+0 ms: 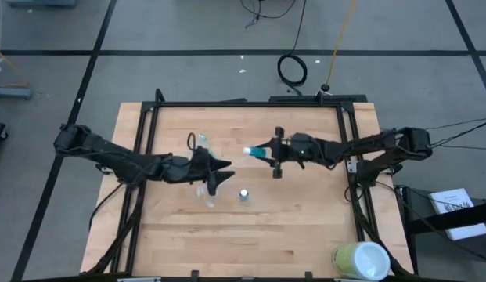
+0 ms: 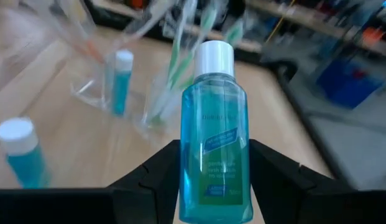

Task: Pick & Place toothbrushing station
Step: Put the blue mouthwash into the middle section of the transparent organizer

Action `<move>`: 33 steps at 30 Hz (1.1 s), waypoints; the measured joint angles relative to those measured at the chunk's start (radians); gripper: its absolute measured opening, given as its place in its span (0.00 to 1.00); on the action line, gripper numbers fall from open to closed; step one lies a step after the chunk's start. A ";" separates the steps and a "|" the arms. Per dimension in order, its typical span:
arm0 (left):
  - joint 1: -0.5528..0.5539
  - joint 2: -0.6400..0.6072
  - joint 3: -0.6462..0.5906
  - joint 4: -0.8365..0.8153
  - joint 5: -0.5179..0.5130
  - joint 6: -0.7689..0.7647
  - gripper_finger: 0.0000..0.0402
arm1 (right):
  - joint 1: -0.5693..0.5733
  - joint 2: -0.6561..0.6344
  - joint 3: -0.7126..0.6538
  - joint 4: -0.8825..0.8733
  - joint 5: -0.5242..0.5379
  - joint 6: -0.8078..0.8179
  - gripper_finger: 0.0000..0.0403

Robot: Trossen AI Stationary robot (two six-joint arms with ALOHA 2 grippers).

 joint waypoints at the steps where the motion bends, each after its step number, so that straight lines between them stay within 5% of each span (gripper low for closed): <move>1: 0.012 0.011 0.011 0.000 0.010 -0.006 0.54 | 0.020 0.000 0.000 0.016 0.035 -0.018 0.40; 6: 0.058 0.062 0.068 -0.001 0.015 0.010 0.54 | 0.093 0.000 0.000 0.052 0.196 -0.074 0.41; 15: 0.118 0.128 0.113 0.003 0.003 0.022 0.54 | 0.150 0.000 0.000 0.085 0.304 -0.096 0.41; 33: 0.171 0.238 0.112 0.186 0.016 0.016 0.54 | 0.165 0.000 0.000 0.113 0.303 -0.112 0.41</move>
